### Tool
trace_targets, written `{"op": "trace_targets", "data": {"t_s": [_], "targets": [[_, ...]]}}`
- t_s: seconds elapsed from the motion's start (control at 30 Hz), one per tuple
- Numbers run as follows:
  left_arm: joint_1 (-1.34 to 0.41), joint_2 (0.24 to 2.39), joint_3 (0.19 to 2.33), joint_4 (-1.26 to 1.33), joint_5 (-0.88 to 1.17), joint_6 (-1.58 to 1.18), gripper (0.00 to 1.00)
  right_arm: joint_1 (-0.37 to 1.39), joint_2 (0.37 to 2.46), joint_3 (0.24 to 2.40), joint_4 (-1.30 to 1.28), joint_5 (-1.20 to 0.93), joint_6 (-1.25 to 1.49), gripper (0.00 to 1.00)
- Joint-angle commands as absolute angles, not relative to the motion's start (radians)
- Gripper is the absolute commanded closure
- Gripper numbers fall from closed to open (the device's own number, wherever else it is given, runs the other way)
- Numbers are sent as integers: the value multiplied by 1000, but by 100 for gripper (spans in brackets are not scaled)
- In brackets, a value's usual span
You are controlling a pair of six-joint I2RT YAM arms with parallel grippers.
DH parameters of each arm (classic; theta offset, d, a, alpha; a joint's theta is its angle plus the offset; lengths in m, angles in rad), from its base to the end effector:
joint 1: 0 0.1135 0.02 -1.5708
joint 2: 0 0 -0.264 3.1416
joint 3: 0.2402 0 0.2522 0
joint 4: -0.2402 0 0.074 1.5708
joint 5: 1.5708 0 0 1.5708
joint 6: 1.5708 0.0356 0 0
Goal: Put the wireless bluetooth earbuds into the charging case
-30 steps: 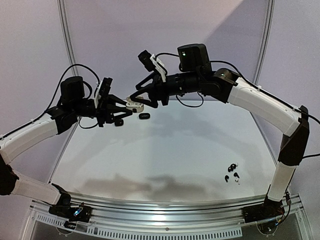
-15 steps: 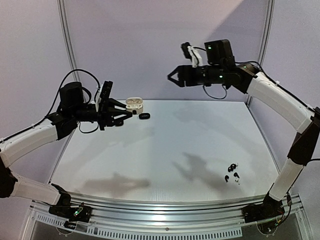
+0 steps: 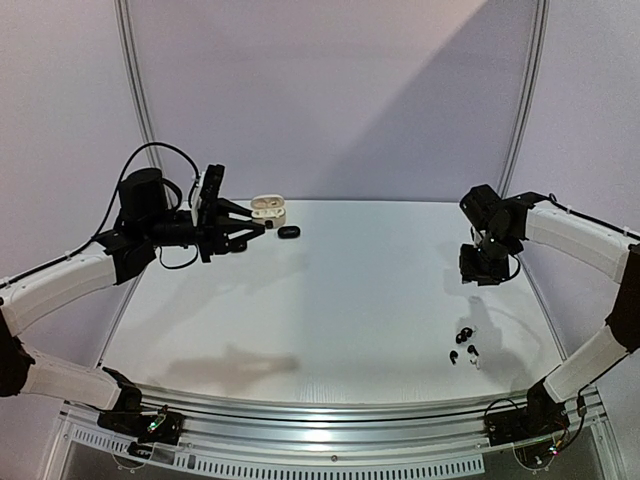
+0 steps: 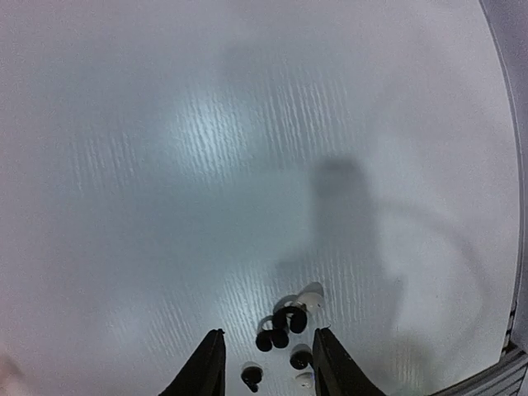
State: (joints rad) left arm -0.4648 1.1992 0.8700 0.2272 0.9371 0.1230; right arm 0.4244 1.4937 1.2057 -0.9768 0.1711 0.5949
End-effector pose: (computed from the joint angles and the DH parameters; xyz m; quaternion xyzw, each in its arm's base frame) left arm 0.2284 -0.1466 0.3274 0.4815 0.5462 -0.4320 0.5322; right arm 0.2617 0.1116 0.2607 0.0968 0.9800 0.0004 0.1737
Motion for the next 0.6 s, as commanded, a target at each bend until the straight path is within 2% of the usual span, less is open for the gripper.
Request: {"op": "trace_targets", "data": {"t_s": [0.0,0.37,0.57], "targets": [[-474,1170,850,243,937,118,100,412,1483,1142,-1025,173,664,66],[-474,1161,835,251,936,129,100,414,1354,927,-1028,39,764,67],[-475,1163,835,254,945,134,100,466,1359,871,-991,44,771,61]]}}
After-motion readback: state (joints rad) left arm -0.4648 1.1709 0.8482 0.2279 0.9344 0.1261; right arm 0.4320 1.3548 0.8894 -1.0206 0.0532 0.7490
